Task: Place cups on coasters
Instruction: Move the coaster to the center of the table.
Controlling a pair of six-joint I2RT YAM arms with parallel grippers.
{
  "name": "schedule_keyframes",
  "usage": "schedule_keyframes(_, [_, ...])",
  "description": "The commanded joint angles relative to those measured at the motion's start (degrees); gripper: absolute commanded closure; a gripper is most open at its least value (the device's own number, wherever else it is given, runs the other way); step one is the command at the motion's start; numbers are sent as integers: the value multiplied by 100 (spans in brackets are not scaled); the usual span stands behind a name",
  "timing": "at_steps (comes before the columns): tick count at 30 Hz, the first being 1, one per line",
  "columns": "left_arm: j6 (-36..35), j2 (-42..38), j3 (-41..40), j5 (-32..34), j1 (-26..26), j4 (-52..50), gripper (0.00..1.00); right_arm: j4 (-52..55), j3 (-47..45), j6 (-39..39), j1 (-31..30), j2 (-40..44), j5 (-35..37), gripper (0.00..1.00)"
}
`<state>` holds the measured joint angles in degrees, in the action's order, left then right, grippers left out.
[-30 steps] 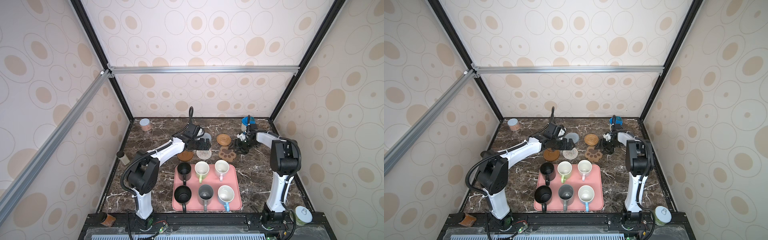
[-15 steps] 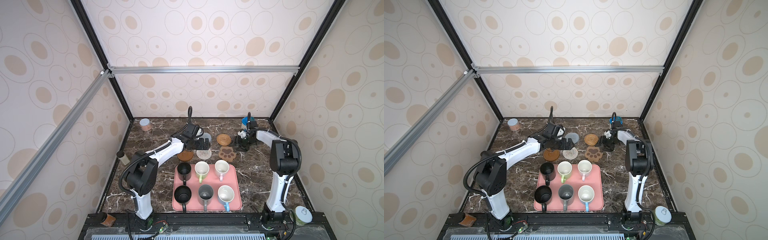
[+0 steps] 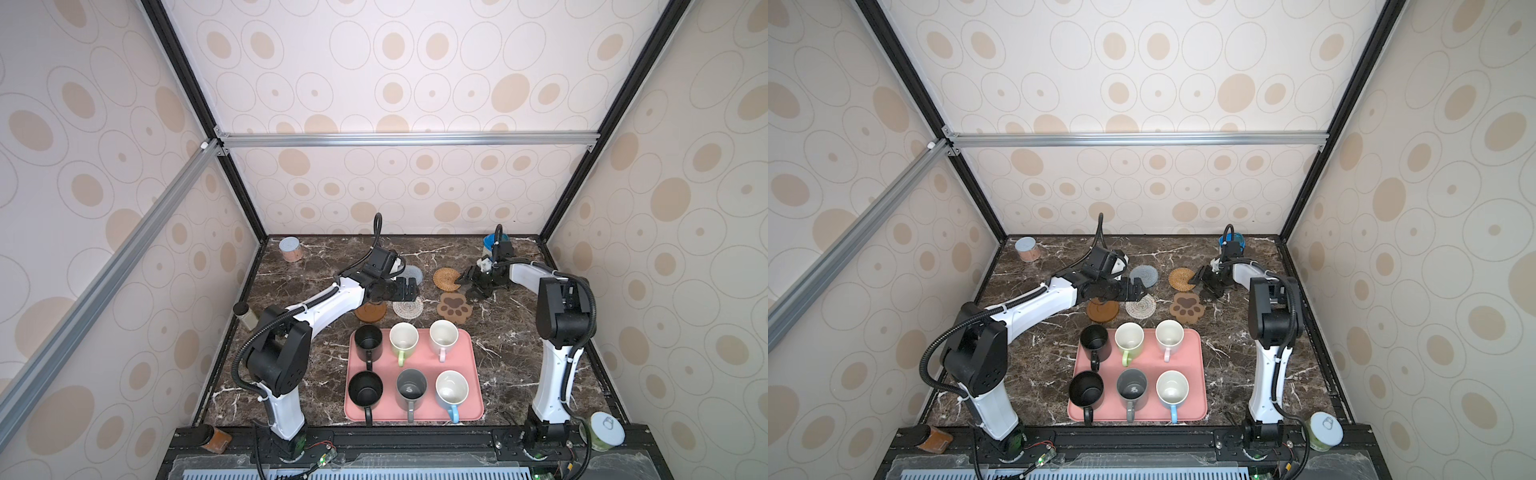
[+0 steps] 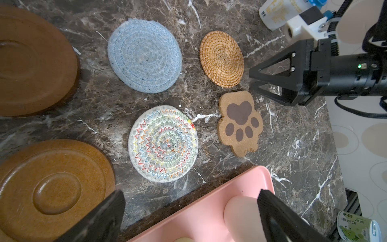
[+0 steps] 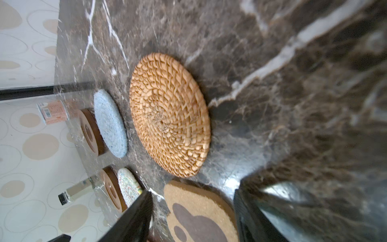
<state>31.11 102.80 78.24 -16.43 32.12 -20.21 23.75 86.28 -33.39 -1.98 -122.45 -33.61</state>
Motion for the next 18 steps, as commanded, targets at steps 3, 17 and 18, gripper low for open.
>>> schedule_keyframes(3, [9, -149, 16, 34, -66, 8, 0, -479, -212, -615, -45, -173, -93, 36])
schedule_keyframes(17, [-9, -177, 12, 85, -78, -68, 0, -1090, -458, -1241, -109, -254, -46, 36])
schedule_keyframes(18, [-6, -189, 7, 88, -81, -64, 0, -1100, -450, -1258, -104, -257, -34, 36])
